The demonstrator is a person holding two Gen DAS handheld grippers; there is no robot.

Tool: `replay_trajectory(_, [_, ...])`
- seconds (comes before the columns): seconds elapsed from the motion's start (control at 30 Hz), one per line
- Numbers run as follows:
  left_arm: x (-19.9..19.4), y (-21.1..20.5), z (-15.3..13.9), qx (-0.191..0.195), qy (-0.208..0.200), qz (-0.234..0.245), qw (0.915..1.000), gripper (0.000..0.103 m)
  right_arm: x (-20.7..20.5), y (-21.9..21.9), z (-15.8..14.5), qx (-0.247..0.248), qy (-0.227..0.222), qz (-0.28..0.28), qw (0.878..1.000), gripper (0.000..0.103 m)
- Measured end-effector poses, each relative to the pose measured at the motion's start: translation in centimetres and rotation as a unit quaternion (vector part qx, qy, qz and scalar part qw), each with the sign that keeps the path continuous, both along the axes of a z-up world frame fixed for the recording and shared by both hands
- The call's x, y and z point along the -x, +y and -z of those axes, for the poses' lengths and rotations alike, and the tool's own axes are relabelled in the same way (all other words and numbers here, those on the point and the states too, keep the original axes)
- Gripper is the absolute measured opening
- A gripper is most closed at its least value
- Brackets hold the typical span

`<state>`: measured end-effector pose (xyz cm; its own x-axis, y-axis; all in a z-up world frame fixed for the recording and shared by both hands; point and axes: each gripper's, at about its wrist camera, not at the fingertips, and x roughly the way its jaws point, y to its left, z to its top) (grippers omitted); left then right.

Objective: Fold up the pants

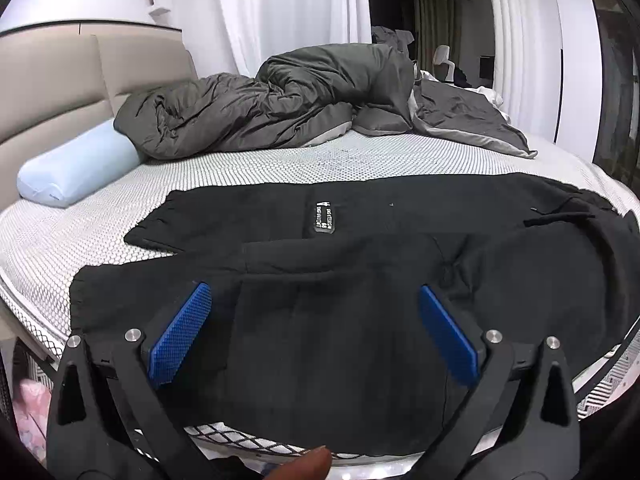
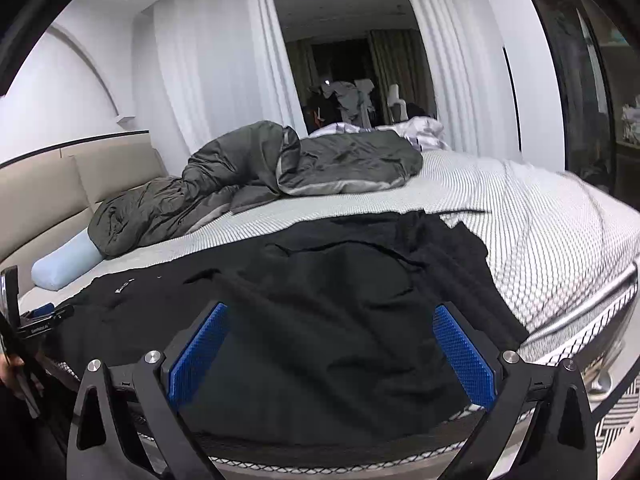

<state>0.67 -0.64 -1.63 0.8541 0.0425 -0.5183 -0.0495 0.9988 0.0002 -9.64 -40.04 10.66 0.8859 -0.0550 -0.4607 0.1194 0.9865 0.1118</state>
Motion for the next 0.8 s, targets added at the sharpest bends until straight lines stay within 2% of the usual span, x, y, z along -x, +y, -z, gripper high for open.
replay_trajectory(0.13, [0.2, 1.0, -0.4, 0.026, 0.010, -0.007, 0.9996, 0.102, 0.5, -0.6, 0.0, 0.007, 0.004, 0.018, 1.000, 0.103])
replay_trajectory(0.3, [1.2, 3.2, -1.4, 0.047, 0.018, -0.029, 0.9983, 0.102, 0.6, -2.2, 0.4, -0.033, 0.030, 0.036, 0.998, 0.103])
replay_trajectory(0.47, [2.4, 7.4, -2.0, 0.071, 0.036, -0.090, 0.9928, 0.102, 1.1, -4.2, 0.8, -0.072, 0.048, 0.061, 0.994, 0.103])
replay_trajectory(0.53, [3.0, 9.3, -1.8, 0.084, 0.049, -0.119, 0.9881, 0.102, 0.9, -5.2, 1.6, -0.091, 0.078, 0.085, 0.989, 0.101])
replay_trajectory(0.67, [4.4, 14.0, -0.7, 0.138, 0.070, -0.175, 0.9725, 0.102, 1.4, -6.7, 2.5, -0.125, 0.095, 0.107, 0.982, 0.100])
replay_trajectory(0.8, [5.4, 17.9, 1.6, 0.216, 0.093, -0.176, 0.9559, 0.102, 1.7, -7.6, 2.8, -0.143, 0.102, 0.123, 0.977, 0.100])
